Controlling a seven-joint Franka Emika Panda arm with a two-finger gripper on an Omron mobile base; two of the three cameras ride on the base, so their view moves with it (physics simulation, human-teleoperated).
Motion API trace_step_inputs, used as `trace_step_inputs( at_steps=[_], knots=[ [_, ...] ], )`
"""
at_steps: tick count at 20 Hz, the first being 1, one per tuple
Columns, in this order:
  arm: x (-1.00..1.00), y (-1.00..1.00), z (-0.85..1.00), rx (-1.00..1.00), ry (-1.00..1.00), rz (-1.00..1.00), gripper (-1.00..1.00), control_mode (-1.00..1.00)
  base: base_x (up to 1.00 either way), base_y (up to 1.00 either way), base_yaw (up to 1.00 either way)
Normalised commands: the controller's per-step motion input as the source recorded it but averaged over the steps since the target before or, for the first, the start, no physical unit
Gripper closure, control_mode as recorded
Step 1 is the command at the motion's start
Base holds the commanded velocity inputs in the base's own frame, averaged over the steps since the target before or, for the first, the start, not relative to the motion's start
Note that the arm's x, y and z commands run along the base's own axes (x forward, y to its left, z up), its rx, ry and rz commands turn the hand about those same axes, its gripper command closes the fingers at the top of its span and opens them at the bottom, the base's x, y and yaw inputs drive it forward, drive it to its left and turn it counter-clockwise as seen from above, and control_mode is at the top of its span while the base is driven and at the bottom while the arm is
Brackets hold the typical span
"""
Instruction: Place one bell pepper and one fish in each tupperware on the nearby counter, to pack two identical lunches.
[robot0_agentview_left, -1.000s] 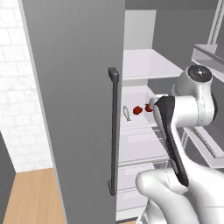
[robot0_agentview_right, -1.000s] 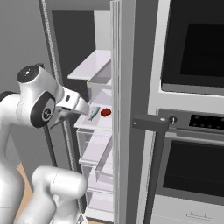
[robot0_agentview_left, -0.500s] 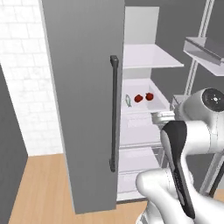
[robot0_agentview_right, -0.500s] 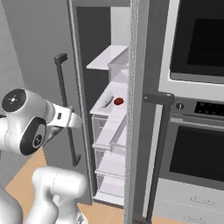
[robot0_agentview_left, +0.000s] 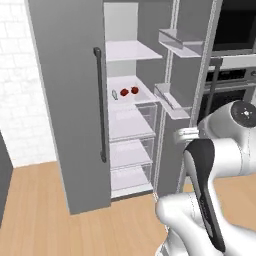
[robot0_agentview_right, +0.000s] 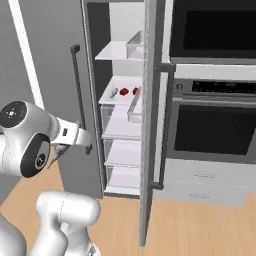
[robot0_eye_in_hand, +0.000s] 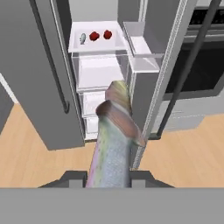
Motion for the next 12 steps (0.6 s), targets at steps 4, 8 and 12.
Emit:
trace_step_inputs(
  at_steps=[4,8,12],
  knots=[
    [0.0,0.0,0.0,0.0,0.0,0.0,1.0,1.0,-0.74,-0.16,-0.74],
    [0.0,0.0,0.0,0.0,0.0,0.0,1.0,1.0,0.6,-1.0,-0.54],
    [0.0,0.0,0.0,0.0,0.0,0.0,1.0,1.0,1.0,-1.0,-0.22]
  ],
)
